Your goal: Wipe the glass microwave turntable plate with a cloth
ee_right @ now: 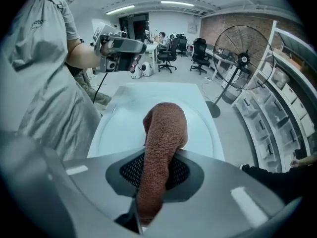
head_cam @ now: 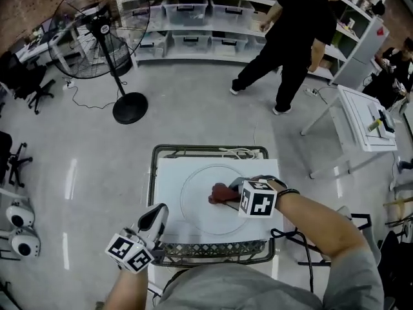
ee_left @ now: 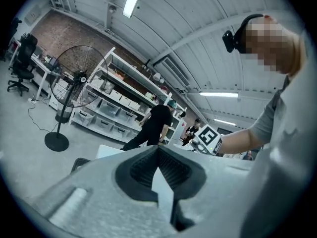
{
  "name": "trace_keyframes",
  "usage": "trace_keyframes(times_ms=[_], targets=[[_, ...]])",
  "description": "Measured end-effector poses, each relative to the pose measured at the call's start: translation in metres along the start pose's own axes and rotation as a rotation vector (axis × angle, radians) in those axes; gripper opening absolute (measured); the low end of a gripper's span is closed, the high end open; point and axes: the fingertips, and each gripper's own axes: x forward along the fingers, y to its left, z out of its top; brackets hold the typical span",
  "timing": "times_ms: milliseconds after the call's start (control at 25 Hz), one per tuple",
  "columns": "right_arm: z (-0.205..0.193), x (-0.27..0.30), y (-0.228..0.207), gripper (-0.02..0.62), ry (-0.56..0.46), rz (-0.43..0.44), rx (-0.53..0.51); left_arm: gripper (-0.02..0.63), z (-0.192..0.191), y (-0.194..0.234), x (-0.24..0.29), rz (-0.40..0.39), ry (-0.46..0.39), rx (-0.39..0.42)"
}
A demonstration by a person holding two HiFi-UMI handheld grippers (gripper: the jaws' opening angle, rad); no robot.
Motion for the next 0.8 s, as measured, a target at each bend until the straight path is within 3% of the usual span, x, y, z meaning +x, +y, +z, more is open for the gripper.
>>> trace_keyframes(times_ms=[240,480,640,800], targets=[[-0.079,-0.026,0.000,0.064,0.042,-0.028,0.067,0.000,-0.008,-0.031,0.032,-0.027,0.018,0.015],[-0.116,-0.037,0.002,0.064,0.064,-0.050,0.095,0.000,-0.014,-0.047,0.046,-0.043,0.025,0.021],[-0.101,-0.043,0.001,0.065,0.021,-0.055,0.091,0.000,-0.013,-0.048,0.043,-0.038,0.015,0.018],[-0.031,-0.039,0.009,0.064,-0.056,-0.040,0.034,0.000,-0.003,-0.029,0.017,-0.004,-0.008,0.022]])
